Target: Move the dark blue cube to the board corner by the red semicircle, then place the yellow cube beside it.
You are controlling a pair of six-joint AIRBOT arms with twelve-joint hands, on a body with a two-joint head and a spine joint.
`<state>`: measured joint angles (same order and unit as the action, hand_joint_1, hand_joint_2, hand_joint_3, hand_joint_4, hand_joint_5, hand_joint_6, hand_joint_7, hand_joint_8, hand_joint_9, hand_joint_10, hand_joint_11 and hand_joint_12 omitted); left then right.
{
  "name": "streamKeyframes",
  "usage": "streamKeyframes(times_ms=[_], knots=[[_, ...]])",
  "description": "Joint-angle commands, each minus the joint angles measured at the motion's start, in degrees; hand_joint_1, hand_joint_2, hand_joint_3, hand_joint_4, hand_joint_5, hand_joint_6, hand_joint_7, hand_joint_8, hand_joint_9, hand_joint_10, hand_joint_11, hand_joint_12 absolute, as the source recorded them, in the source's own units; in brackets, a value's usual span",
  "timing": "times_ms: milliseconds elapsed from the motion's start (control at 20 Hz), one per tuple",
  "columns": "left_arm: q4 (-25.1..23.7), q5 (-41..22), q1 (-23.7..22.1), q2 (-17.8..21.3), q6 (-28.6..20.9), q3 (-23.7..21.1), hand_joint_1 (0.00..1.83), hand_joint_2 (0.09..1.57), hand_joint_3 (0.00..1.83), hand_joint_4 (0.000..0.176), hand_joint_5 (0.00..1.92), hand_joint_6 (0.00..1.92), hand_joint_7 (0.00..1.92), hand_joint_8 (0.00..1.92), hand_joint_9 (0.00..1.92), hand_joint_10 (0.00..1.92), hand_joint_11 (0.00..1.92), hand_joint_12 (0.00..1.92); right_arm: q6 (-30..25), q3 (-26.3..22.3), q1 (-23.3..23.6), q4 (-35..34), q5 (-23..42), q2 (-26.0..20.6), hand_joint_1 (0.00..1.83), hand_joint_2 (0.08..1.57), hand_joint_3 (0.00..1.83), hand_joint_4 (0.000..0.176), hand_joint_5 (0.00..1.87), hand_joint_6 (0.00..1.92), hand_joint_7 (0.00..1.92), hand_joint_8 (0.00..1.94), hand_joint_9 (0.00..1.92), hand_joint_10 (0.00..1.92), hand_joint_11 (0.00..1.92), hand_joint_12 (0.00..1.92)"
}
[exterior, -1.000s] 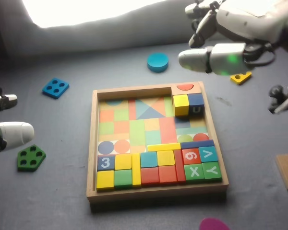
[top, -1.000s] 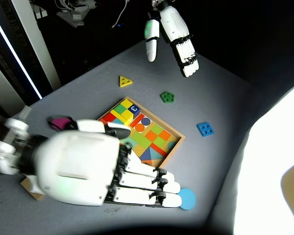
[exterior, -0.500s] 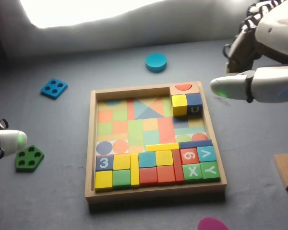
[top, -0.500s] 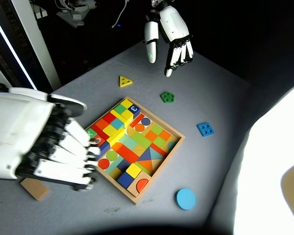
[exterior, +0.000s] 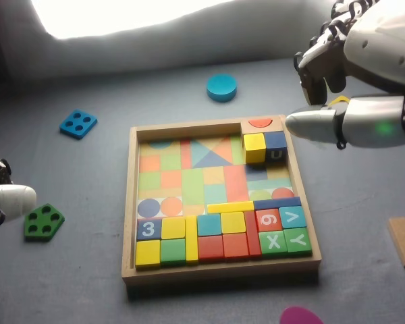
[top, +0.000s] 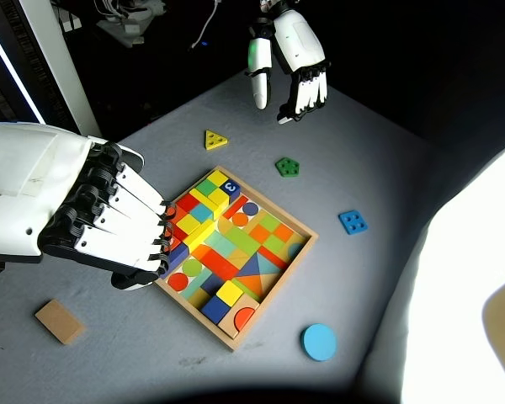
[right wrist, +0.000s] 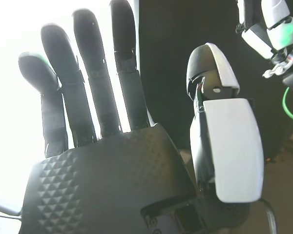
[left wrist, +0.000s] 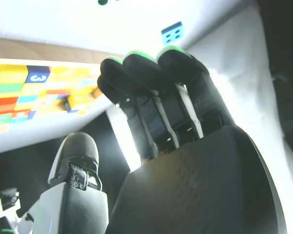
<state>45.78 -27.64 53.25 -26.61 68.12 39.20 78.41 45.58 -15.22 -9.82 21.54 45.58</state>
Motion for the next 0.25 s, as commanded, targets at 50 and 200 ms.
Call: streamKeyframes(times_ms=[50, 200], knots=[[-0.6, -4.9, -0.3, 0.4, 0.2, 0.0, 0.2, 1.29, 0.0, 0.0, 0.73, 0.86, 0.79, 1.1, 0.63, 1.56, 0.37, 1.92, -0.6, -0.8, -1.2, 3.8, 13.6, -0.6, 0.15, 1.21, 0.0, 0.0, 0.83, 1.02, 0.82, 1.19, 0.68, 1.41, 0.42, 1.82], [-0.6, -4.9, -0.3, 0.4, 0.3, 0.0, 0.16, 1.29, 0.0, 0.0, 0.73, 0.85, 0.81, 1.05, 0.65, 1.51, 0.38, 1.92, -1.8, -1.1, -1.3, 4.5, 14.0, -1.0, 0.13, 1.21, 0.0, 0.0, 0.84, 0.99, 0.84, 1.16, 0.68, 1.37, 0.42, 1.8]])
